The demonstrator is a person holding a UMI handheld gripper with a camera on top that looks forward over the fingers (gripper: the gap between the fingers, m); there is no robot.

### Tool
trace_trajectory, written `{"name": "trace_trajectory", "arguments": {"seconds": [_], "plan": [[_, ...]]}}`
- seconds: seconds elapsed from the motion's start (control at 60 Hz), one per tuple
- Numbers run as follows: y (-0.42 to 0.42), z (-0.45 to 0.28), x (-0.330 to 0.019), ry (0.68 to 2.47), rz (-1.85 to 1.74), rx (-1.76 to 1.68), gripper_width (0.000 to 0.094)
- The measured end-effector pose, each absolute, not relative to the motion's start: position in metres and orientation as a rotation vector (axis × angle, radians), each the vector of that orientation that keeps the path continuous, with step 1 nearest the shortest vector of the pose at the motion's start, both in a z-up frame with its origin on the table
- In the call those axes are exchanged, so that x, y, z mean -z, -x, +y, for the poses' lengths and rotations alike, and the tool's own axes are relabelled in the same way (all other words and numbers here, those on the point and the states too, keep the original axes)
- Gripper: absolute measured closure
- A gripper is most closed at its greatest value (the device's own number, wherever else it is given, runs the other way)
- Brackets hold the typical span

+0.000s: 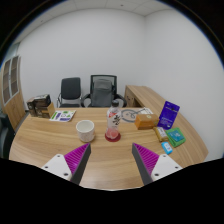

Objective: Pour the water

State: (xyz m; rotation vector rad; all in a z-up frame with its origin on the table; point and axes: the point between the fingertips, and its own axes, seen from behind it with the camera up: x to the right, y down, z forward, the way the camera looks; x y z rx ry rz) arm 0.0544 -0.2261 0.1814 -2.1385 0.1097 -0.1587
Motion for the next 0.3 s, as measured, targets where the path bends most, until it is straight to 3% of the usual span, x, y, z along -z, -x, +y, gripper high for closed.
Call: {"name": "trace_trajectory", "arguments": {"seconds": [0.3], "plan": [[-0.057,-0.237,-0.188,2.153,0.128,0.166,0.0080]]}}
